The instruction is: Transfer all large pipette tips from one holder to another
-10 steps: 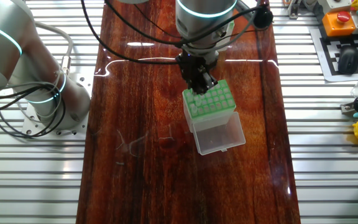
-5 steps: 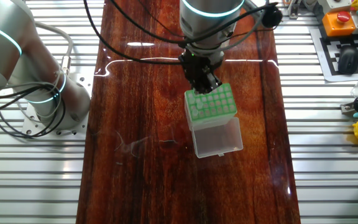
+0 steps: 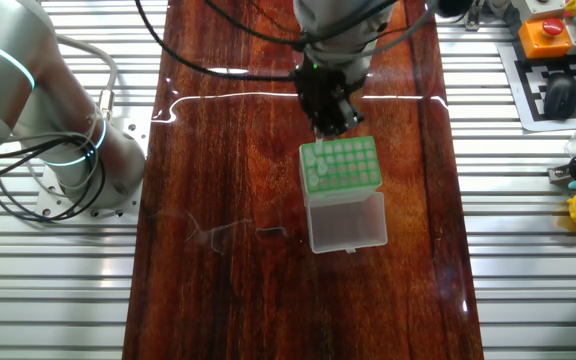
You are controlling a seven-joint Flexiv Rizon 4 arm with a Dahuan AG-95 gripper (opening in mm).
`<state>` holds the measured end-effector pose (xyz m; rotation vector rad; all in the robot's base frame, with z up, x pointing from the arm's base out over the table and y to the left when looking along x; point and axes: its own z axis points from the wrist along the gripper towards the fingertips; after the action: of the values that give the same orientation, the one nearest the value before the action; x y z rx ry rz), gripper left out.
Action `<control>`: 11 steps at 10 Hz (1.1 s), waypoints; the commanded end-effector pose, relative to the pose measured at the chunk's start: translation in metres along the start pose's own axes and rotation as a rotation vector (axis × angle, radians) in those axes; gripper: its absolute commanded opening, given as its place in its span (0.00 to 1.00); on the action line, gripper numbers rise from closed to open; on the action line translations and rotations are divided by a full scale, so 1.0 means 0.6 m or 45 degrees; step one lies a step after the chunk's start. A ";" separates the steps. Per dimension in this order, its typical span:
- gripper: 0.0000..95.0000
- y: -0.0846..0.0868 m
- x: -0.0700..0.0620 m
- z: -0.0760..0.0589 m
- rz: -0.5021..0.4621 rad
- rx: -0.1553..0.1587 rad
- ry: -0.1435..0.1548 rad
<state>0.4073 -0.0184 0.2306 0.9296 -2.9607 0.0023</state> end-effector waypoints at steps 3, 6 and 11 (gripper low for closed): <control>0.00 0.010 0.005 -0.024 0.007 -0.002 -0.002; 0.00 0.015 0.009 -0.041 0.012 -0.010 -0.008; 0.00 0.022 0.008 -0.069 0.026 -0.025 -0.011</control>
<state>0.3973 -0.0095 0.2750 0.8962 -2.9713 -0.0314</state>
